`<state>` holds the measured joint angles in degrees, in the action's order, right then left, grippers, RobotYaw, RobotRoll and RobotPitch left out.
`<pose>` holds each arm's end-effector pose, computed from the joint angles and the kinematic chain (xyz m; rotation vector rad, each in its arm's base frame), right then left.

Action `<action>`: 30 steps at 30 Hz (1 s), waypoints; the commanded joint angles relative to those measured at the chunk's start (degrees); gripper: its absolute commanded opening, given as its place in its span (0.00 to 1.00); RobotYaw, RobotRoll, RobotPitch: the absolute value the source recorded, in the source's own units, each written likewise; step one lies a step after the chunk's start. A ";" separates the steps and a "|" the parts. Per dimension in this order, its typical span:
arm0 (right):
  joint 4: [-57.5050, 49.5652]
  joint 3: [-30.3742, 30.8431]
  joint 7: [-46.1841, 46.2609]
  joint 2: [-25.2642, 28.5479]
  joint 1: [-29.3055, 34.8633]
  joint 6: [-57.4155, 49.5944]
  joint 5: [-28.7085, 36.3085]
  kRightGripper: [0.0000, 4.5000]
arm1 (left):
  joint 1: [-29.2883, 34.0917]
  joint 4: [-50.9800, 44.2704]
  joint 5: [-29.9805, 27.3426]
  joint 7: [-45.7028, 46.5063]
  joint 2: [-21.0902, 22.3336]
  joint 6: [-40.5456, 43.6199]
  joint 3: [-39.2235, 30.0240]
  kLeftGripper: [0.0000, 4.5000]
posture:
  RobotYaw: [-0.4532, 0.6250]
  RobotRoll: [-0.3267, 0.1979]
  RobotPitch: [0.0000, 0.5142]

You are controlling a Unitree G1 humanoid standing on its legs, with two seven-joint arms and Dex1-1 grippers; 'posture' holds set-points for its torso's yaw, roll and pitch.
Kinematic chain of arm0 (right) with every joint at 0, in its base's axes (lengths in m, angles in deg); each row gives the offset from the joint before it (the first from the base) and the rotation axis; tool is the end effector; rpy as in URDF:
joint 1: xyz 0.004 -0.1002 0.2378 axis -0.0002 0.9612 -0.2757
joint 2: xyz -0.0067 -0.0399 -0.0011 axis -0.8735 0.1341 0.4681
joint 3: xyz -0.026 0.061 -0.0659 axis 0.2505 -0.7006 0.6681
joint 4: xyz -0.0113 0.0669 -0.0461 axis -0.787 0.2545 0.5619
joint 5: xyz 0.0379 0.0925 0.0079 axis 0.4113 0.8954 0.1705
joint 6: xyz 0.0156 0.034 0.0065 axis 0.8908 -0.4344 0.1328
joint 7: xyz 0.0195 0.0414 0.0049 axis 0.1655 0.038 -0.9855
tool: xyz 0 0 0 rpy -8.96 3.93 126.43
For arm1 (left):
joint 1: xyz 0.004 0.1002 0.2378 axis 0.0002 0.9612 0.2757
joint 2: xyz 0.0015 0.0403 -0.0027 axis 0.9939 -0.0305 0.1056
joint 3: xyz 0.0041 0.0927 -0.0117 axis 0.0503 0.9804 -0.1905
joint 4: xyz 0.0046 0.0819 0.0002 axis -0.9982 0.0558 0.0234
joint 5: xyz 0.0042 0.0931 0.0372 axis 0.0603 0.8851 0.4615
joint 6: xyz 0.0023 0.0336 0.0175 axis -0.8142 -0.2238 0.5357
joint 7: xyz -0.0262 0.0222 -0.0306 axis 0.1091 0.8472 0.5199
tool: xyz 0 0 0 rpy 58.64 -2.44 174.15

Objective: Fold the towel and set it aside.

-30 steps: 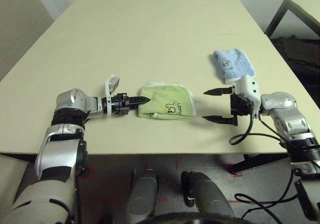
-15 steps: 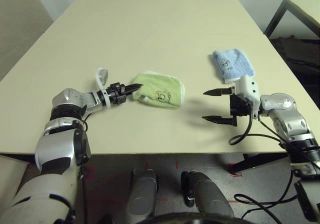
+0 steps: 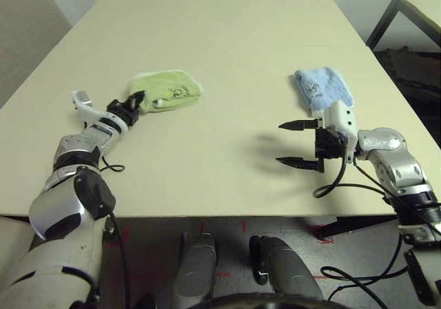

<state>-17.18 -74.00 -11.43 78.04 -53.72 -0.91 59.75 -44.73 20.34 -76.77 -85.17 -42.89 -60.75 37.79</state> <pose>0.2717 -0.2221 0.1525 -0.4080 0.0492 1.3472 0.2899 0.3307 0.1198 -1.0811 -0.0574 -0.0059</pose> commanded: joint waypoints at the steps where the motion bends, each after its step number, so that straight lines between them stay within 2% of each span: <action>1: -1.14 0.04 0.22 0.13 0.85 -0.41 0.53 1.00 | 1.28 1.08 -1.34 2.84 1.73 -6.63 -3.22 0.00 | 0.44 0.62 0.30; 6: -1.05 0.00 0.18 0.20 0.77 -0.59 0.57 1.00 | 2.38 1.64 -2.21 6.16 2.42 -10.36 -5.52 0.00 | 0.44 0.62 0.30; 16: -0.60 0.10 0.23 -0.06 0.24 -0.41 0.47 1.00 | 3.56 1.60 -2.44 9.10 1.13 -11.99 -6.35 0.00 | 0.45 0.62 0.29; 30: -1.55 0.64 1.10 -0.72 0.79 -0.86 0.36 1.00 | 3.80 0.70 -4.20 16.13 -3.13 -14.68 -8.41 0.00 | 0.44 0.62 0.29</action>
<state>-17.43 -73.97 -10.42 77.48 -53.35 -1.46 59.85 -41.82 20.28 -80.34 -70.46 -44.70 -75.60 29.77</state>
